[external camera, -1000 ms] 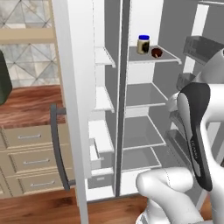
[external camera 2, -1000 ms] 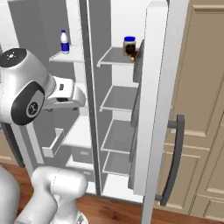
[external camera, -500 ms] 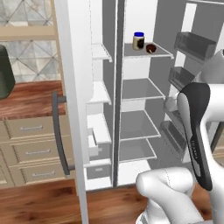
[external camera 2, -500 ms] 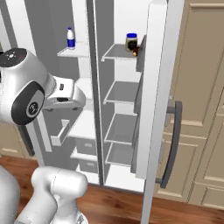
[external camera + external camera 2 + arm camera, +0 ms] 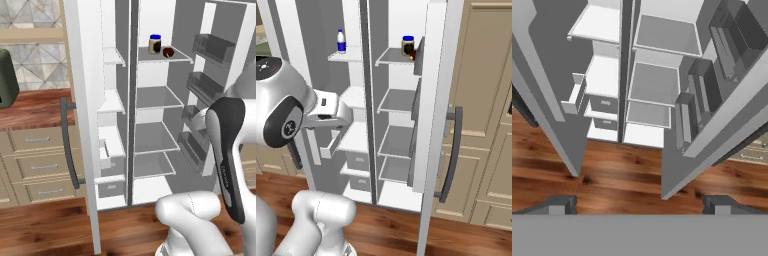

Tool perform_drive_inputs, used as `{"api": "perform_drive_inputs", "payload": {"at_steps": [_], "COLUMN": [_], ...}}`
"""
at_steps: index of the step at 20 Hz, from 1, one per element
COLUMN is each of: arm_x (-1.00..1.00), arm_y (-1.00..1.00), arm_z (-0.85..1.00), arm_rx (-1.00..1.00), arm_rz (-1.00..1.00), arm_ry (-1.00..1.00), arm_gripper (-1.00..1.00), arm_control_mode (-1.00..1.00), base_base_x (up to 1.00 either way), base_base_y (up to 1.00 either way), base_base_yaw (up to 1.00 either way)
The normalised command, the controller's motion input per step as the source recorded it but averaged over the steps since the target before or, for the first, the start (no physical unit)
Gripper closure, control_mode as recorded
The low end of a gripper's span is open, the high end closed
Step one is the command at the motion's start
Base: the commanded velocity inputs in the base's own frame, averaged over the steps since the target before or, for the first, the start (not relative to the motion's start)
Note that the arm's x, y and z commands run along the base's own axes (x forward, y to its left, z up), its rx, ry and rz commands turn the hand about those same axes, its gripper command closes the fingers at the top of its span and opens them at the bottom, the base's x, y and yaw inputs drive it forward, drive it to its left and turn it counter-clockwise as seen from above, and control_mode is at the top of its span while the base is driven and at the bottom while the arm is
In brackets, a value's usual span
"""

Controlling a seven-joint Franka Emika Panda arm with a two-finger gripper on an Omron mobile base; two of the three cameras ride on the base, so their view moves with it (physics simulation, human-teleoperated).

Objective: Pick up the frozen steak from the freezer, place it on any shelf in the fridge, and close the fridge and freezer doors when done.

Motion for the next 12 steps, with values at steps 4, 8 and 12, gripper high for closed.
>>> {"api": "perform_drive_inputs", "payload": {"at_steps": [4, 8, 12], "arm_x": [-0.41, -0.7, -0.94], "arm_y": [0.0, 0.25, 0.95], "arm_z": [0.06, 0.02, 0.0], "arm_rx": [0.0, 0.04, 0.06], "arm_rz": [0.0, 0.0, 0.0], "arm_ry": [0.0, 0.0, -0.05], "arm_gripper": [-1.0, -1.0, -1.0], "arm_control_mode": [-1.0, -1.0, -1.0], "base_base_x": [0.0, 0.0, 0.0], "base_base_y": [0.0, 0.0, 0.0], "base_base_yaw": [0.0, 0.0, 0.0]}}
